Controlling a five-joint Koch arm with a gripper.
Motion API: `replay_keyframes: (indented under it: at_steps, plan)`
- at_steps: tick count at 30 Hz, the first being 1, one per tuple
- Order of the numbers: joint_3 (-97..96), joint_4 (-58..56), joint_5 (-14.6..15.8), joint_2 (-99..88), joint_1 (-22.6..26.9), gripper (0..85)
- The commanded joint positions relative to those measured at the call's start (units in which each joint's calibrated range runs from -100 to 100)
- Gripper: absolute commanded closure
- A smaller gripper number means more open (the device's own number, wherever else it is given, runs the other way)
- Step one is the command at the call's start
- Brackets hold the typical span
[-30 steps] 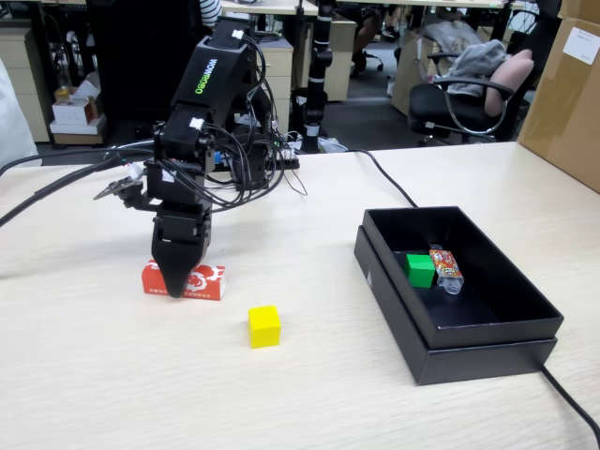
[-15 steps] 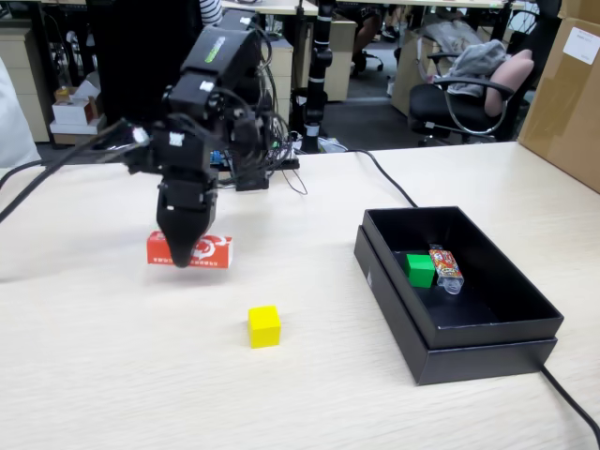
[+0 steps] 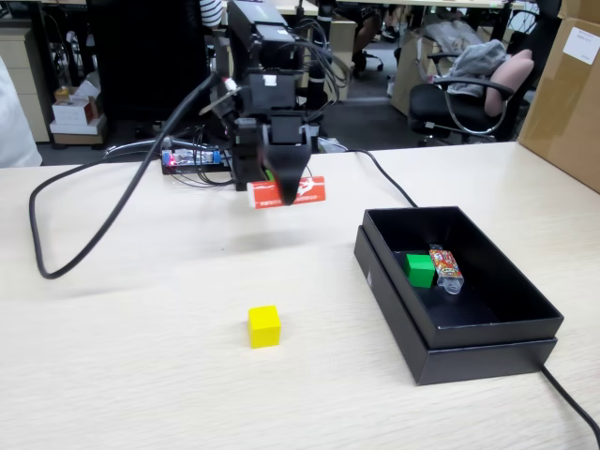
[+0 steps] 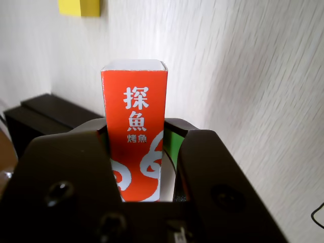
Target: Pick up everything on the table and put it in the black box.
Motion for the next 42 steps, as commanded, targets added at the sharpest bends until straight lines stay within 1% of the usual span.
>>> replay_keyframes:
  at_steps: [1,3,5,6,8,12,16,21,29,33,42]
  plan:
    - [5.3,-0.4,1.5,-2.5,2.8,69.3]
    - [7.2,-0.4,2.1,-2.2,4.3,69.4]
    - [9.5,-0.3,2.9,-1.7,5.4,75.1]
    - [10.9,-0.1,3.3,-0.7,5.9,76.3]
    - [15.7,-0.1,4.1,1.8,7.2,76.3]
    - [20.4,-0.1,4.8,5.3,8.2,76.3]
    - [27.7,-0.1,5.4,13.4,8.7,76.3]
    - [35.3,-0.1,6.8,24.1,10.8,76.3]
    - [35.7,0.4,8.3,34.9,12.9,76.3]
    - [35.1,0.9,8.7,36.7,13.3,76.2]
    - [29.7,4.3,8.4,37.2,12.5,75.5]
